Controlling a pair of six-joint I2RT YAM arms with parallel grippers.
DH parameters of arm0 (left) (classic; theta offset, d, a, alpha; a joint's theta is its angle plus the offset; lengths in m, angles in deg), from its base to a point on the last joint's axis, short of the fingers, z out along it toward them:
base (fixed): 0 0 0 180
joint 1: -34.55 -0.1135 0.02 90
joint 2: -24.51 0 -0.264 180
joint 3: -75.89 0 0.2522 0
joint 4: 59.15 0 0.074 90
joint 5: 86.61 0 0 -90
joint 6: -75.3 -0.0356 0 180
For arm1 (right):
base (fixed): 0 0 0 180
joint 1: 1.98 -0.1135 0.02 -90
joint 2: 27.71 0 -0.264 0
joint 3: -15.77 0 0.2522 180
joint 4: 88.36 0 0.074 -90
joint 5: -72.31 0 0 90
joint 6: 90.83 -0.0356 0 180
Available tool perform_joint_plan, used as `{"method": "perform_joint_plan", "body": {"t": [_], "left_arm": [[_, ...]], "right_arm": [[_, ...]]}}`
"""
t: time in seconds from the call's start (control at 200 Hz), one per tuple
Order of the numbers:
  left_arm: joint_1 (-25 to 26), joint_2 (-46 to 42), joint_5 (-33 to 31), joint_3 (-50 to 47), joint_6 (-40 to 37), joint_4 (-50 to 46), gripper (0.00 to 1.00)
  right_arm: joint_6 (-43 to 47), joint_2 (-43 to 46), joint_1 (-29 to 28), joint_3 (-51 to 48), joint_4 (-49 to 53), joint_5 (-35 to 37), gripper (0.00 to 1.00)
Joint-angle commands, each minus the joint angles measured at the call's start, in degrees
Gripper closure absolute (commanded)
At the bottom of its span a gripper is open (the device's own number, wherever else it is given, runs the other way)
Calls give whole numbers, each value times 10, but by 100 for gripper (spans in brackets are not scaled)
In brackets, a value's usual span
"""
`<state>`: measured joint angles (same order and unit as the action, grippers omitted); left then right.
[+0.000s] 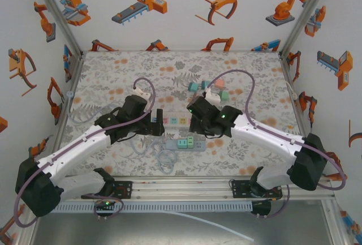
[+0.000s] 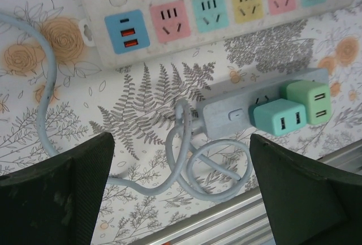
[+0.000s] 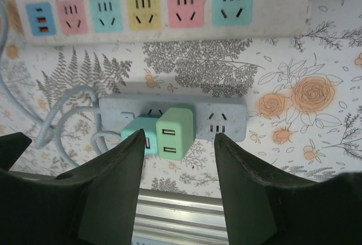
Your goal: Pull the plug off the socket
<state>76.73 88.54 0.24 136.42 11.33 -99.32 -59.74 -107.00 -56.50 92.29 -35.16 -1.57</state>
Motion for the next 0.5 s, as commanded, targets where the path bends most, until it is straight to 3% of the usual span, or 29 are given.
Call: {"method": "perform_joint_plan", "body": {"t": [0.0, 0.496], "left_arm": [[-3, 9, 20, -11, -16, 11, 3], [-2, 64, 62, -74, 12, 67, 3]], "right_arm": [[-27, -25, -13, 20, 23, 5, 49], [-62, -84, -34, 3, -16, 8, 52]]}}
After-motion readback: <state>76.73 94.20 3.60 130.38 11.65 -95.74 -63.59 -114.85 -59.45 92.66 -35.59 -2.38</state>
